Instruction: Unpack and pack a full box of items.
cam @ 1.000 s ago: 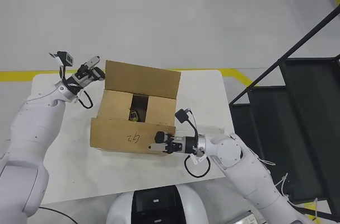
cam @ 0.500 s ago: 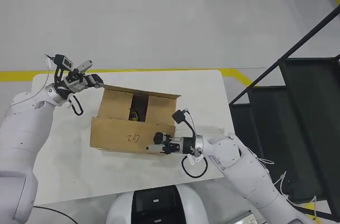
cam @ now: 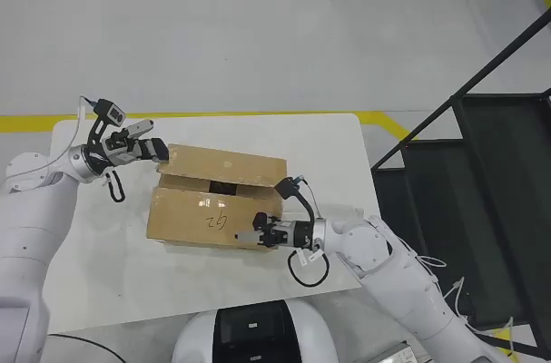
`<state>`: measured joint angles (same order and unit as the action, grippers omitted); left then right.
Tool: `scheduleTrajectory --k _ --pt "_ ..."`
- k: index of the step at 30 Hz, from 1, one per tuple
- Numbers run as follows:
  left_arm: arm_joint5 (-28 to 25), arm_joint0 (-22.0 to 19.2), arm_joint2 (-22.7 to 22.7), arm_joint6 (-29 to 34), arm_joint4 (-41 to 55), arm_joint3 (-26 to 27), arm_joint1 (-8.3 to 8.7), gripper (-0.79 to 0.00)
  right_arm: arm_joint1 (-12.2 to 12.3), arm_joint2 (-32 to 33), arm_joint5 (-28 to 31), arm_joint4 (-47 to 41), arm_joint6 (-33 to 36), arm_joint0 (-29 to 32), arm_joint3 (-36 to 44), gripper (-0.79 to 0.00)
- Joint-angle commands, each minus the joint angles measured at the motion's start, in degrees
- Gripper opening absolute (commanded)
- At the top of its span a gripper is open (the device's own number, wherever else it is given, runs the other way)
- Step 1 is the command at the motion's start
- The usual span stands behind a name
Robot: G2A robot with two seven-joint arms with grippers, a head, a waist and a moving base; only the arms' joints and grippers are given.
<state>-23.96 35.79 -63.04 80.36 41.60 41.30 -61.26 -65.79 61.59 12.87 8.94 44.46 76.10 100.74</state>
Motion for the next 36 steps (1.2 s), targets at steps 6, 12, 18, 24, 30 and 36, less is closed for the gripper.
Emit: scheduleTrajectory --k 6,12,18,24,30,36 --pt "2.2 2.0 0.4 2.2 -4.3 5.1 1.47 0.0 0.0 -0.7 -4.9 3.6 -1.4 -0.8 1.3 0.0" --pt "3.4 4.1 0.1 3.4 -5.1 9.1 3.08 0.0 -0.1 -1.1 -6.9 5.2 -2.2 -1.2 2.3 0.0" --pt "5.0 5.9 -0.5 5.0 -7.3 12.4 4.98 0.0 -0.1 -1.4 -7.7 6.0 -2.6 -1.1 2.8 0.0" --pt "3.1 6.6 0.7 3.1 -10.3 13.2 6.19 0.0 0.0 -1.3 -8.0 6.5 -3.4 -0.9 3.3 0.0" --pt "2.0 5.6 3.1 2.0 -10.8 12.3 6.42 0.0 0.5 1.6 -5.9 6.0 -5.7 2.3 6.5 0.0" --pt "0.0 4.5 5.0 0.0 -13.5 11.6 6.78 0.0 1.9 8.3 -3.8 5.4 -7.2 10.1 11.0 0.0"
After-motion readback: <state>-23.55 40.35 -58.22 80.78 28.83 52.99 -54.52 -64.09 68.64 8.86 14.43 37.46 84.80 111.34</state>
